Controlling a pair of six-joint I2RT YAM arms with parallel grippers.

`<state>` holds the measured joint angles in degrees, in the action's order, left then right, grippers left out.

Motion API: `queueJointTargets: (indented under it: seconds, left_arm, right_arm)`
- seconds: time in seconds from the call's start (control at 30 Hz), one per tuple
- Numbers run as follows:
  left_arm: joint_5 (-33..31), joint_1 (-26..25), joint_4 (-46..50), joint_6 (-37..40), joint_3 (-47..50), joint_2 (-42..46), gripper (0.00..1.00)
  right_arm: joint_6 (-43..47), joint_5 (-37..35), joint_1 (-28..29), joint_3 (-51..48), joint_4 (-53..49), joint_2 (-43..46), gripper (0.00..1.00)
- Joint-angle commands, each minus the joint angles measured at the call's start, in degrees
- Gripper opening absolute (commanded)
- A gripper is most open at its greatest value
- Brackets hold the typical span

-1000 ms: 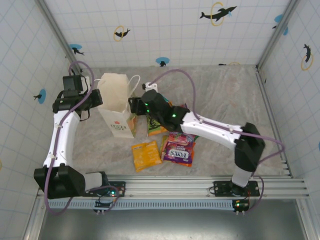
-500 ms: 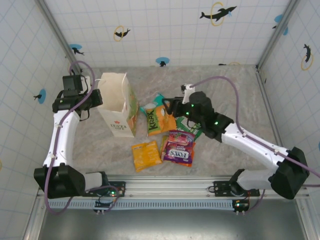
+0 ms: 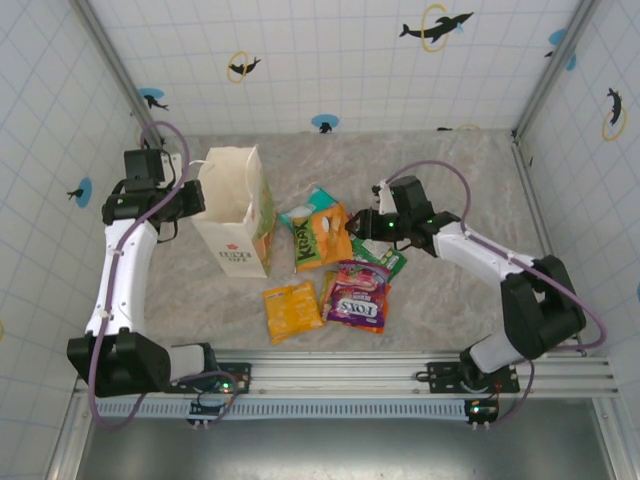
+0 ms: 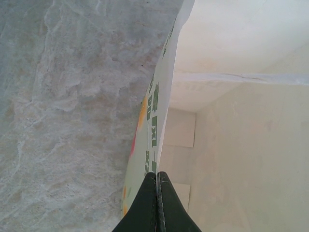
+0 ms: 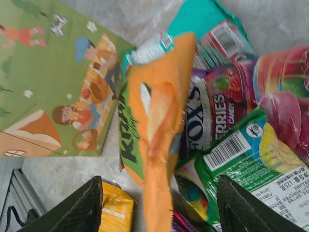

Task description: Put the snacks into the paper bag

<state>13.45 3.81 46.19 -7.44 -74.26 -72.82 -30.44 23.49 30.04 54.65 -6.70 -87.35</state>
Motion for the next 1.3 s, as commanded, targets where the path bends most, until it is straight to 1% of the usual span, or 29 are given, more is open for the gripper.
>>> queueJointTargets:
  seconds: [0.0,0.13,0.2,0.37,0.4,0.43,0.47,0.6,0.8,0.97,1.1,1.17,1.27]
  left_arm:
    - [0.2,0.3,3.4,1.5,0.1,-0.3,0.00]
    - [0.2,0.3,3.2,1.3,0.6,-0.5,0.00]
    - [0.1,0.3,3.2,1.1,0.7,-0.3,0.02]
    - [-0.7,0.3,3.1,0.7,-0.1,0.0,0.14]
    - [-0.9,0.3,3.0,0.6,-0.2,0.0,0.17]
    - [-1.1,0.3,2.9,0.4,-0.4,0.1,0.24]
    - [-1.3,0.3,2.8,0.2,-0.5,0.2,0.25]
    - [-1.1,0.3,2.0,-0.6,-0.3,0.7,0.26]
    - [-3.6,0.3,1.0,-1.7,-0.3,1.2,0.25]
    - [-4.1,0.3,-0.3,-2.6,0.1,1.8,0.18]
    - [-3.4,0.3,-0.5,-2.9,0.2,1.9,0.13]
    - [-2.8,0.3,-0.8,-3.1,0.7,2.1,0.10]
    - [-2.4,0.4,-1.2,-3.5,1.1,2.4,0.06]
  right_arm:
    - [0.8,5.0,-0.2,2.9,-0.3,-2.4,0.63]
    - [0.6,6.3,0.8,4.1,1.9,-6.1,0.63]
    - [0.3,6.7,0.8,4.6,2.8,-7.8,0.62]
    - [0.3,7.3,1.2,6.6,3.4,-11.1,0.60]
    - [0.3,7.3,1.2,6.9,3.4,-11.6,0.60]
    - [0.4,7.3,1.4,7.3,3.3,-12.2,0.59]
    - [0.4,7.4,1.5,7.6,3.2,-12.6,0.59]
    - [0.0,8.1,1.7,8.0,4.5,-14.2,0.57]
    - [-0.2,7.8,2.1,8.9,5.4,-16.2,0.53]
    - [-0.3,7.3,2.1,8.8,6.1,-16.6,0.43]
    - [-0.4,7.2,1.9,8.1,6.4,-16.1,0.29]
    - [-0.7,6.9,1.9,7.5,7.0,-15.2,0.18]
    - [-1.7,6.0,1.8,6.3,8.6,-13.1,0.10]
